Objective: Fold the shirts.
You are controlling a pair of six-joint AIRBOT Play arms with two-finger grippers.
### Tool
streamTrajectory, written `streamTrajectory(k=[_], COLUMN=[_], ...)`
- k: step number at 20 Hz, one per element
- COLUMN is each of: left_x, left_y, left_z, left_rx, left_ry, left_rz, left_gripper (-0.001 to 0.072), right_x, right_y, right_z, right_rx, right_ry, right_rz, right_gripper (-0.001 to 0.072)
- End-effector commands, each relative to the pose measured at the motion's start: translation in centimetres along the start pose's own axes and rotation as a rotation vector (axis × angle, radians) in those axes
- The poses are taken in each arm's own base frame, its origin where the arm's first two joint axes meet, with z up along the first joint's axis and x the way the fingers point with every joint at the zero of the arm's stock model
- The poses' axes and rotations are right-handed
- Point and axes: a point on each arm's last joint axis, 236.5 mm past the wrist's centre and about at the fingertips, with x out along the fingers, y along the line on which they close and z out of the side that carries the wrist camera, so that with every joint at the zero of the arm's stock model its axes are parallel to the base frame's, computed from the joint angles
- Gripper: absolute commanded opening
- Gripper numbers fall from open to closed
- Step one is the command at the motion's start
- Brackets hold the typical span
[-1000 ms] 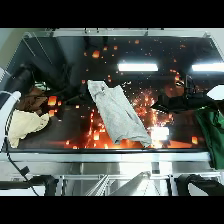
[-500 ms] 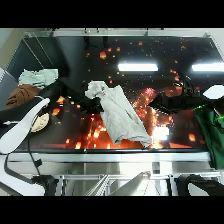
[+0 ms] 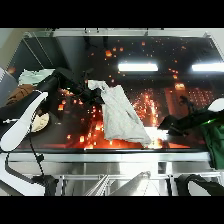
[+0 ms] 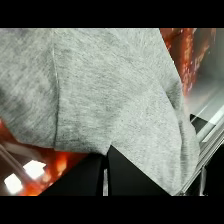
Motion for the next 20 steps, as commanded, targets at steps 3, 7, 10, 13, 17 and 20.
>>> streamTrajectory(k=[3, 7, 10, 13, 17, 20], left_x=[-0.9, -0.9, -1.4, -5.9, -19.4, -28.2], left_y=[-0.7, -0.8, -1.1, -3.5, -11.1, -18.6], left_z=[0.0, -0.2, -0.6, 0.2, -0.4, -2.6], left_rx=[0.016, 0.016, 0.024, 0.092, 0.269, 0.431], left_ry=[-0.006, 0.003, 0.013, -0.085, -0.318, -0.551], left_rz=[-0.009, -0.012, -0.018, -0.016, 0.007, 0.048], left_gripper=[0.0004, 0.0004, 0.0003, 0.0003, 0.0002, 0.0009], right_x=[6.4, 8.7, 7.7, 1.4, -18.7, -32.6], right_y=[1.9, 5.5, 7.7, 11.8, 18.2, 23.0], right_z=[-2.4, -0.8, 0.4, 1.9, 5.4, 1.6], right_rx=[0.055, 0.051, -0.052, -0.190, -0.496, -0.775], right_ry=[0.088, 0.067, 0.018, -0.051, -0.551, -0.967], right_rz=[0.167, 0.344, 0.452, 0.590, 0.695, 0.632], right_gripper=[0.0581, 0.0429, 0.0022, 0.0021, 0.0021, 0.0021])
